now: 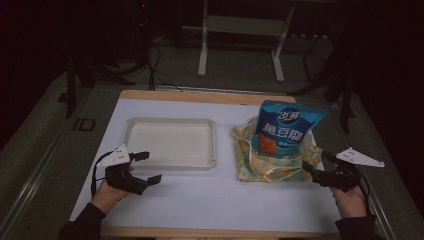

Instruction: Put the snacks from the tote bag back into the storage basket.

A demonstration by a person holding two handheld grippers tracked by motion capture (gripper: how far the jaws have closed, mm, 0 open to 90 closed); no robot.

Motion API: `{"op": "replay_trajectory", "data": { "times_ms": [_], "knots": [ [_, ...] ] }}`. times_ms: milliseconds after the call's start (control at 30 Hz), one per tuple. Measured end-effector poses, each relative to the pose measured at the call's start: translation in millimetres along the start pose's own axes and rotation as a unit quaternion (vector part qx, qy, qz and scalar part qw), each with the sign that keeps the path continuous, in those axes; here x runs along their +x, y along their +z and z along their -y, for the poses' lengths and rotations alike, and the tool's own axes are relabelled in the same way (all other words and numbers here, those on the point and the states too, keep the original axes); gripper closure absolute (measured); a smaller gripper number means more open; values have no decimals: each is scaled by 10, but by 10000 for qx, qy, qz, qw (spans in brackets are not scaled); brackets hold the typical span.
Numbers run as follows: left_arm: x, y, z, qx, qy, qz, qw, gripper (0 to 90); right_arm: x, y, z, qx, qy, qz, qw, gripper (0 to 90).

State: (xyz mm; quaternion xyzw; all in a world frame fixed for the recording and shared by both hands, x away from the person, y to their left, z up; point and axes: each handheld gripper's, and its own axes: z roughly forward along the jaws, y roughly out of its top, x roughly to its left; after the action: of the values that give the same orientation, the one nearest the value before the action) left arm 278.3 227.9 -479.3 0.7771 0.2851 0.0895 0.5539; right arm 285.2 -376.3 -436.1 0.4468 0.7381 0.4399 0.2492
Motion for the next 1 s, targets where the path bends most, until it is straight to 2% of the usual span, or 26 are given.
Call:
{"op": "replay_trajectory", "data": {
  "times_ms": [33,67,100,133,167,200,233,267,300,367,400,467,500,533,567,600,633,667,700,800,833,900,933,1000],
  "knots": [
    [0,0,0,0,0,0,10000,18,-13,-4,-20,-17,-48,-52,10000,127],
    [7,71,-48,13,-32,130,9999,18,-22,-7,-41,-27,-101,-74,9999,132],
    [7,71,-48,13,-32,130,9999,18,-34,-12,-62,-90,-46,-63,9999,135],
    [-11,159,-104,79,107,160,9998,18,-55,-11,-82,-125,-6,-109,9999,135],
    [-11,159,-104,79,107,160,9998,18,-72,-11,-99,-142,-31,-168,9998,135],
    [-23,243,-167,109,190,238,9995,18,-81,-9,-109,-156,-54,-156,9997,136],
    [-23,243,-167,109,190,238,9995,18,-96,-3,-120,-164,-66,-136,9997,141],
    [-37,342,-242,159,292,270,9991,20,-111,2,-128,-166,-47,-159,9997,143],
    [-45,380,-267,181,318,242,9990,26,-132,9,-136,-164,-54,-178,9997,148],
    [-45,426,-297,173,334,315,9988,26,-142,13,-139,-174,-53,-167,9997,149],
    [-52,534,-368,267,386,349,9983,26,-163,17,-150,-182,-58,-209,9996,163],
    [-58,591,-405,314,427,385,9979,26,-179,17,-166,-202,-135,-214,9995,165],
    [-71,710,-489,387,490,467,9970,26,-191,20,-178,-204,-169,-260,9993,174],
    [-76,772,-536,398,509,496,9967,26,-202,17,-193,-225,-196,-256,9992,185],
    [-79,832,-583,396,531,546,9963,26,-220,18,-210,-255,-227,-358,9988,185],
    [-79,832,-583,396,531,546,9963,27,-235,20,-229,-257,-247,-382,9986,185],
    [-80,893,-631,394,541,576,9961,27,-235,20,-229,-257,-247,-382,9986,185],
    [-92,1013,-723,416,621,639,9952,29,-272,31,-267,-275,-290,-383,9985,224],
    [-92,1013,-723,416,621,639,9952,41,-272,31,-267,-275,-290,-383,9985,224],
    [-118,1229,-873,458,752,712,9936,46,-332,69,-309,-269,-326,-436,9982,250],
    [-118,1229,-873,458,752,712,9936,46,-340,77,-314,-254,-330,-433,9982,251],
    [-127,1384,-986,487,820,752,9926,54,-365,105,-327,-282,-332,-506,9978,264],
    [-127,1384,-986,487,820,752,9926,56,-365,105,-327,-282,-332,-506,9978,264],
    [-138,1501,-1055,524,856,781,9919,58,-384,147,-342,-313,-328,-562,9974,273]
  ]
}}
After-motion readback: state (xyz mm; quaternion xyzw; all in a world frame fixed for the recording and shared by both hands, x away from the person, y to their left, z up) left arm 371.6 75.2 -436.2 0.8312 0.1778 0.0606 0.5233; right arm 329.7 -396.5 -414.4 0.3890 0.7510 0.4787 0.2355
